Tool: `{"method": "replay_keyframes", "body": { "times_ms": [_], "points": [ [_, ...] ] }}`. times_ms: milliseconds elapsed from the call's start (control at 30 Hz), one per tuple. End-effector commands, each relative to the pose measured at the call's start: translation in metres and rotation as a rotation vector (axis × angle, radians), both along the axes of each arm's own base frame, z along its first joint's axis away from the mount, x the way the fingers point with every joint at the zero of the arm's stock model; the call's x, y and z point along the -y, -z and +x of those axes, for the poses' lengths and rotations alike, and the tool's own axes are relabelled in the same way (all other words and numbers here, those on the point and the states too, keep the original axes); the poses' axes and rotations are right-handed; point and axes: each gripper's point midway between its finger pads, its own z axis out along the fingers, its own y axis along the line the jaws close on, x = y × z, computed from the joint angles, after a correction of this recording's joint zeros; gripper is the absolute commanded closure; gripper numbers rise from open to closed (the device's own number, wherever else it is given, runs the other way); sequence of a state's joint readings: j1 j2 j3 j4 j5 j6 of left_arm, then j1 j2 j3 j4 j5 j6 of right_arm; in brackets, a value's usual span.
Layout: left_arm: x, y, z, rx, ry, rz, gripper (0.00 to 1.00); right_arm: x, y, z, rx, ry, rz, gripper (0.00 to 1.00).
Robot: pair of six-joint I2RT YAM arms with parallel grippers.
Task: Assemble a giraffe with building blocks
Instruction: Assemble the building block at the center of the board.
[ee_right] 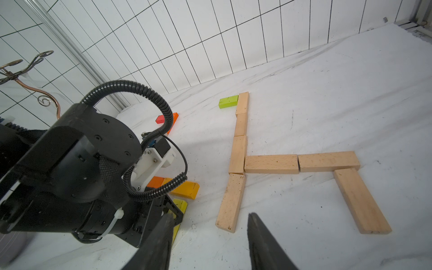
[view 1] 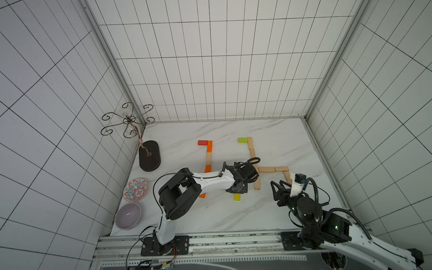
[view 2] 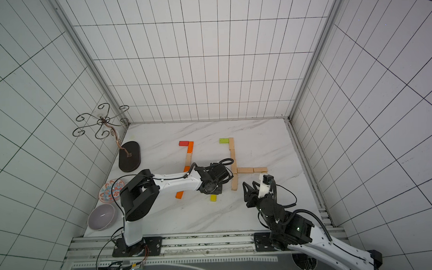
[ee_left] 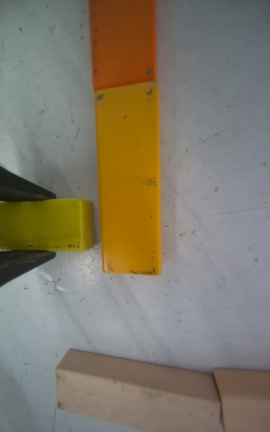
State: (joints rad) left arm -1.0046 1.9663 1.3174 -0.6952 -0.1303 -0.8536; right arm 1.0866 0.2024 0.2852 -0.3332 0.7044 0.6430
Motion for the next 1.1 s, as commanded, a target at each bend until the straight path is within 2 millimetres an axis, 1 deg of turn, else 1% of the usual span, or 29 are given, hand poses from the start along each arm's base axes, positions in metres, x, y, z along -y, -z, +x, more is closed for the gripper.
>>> {"method": "replay_keyframes", "body": {
  "times_ms": [0,567,767,933,1067],
  "points": [
    [-0.017,0.037,-0.009,-0.074,-0.006,0.083,0.77,0.004,-0.006,0.001,0.016,0.018,0.011,0.48],
    [-0.017,0.037,-0.005,-0.074,-0.001,0.084,0.70,0.005,-0.006,0.001,0.018,0.025,0.005,0.48],
    [-0.017,0.036,-0.005,-0.075,0.000,0.082,0.64,0.004,-0.005,0.001,0.016,0.022,0.005,0.48],
    [-0.015,0.031,-0.004,-0.066,0.001,0.070,0.61,0.005,-0.004,0.001,0.016,0.025,0.003,0.48],
    [-0.015,0.026,-0.002,-0.055,0.000,0.067,0.57,0.005,-0.004,0.001,0.016,0.025,0.004,0.48]
  ]
}}
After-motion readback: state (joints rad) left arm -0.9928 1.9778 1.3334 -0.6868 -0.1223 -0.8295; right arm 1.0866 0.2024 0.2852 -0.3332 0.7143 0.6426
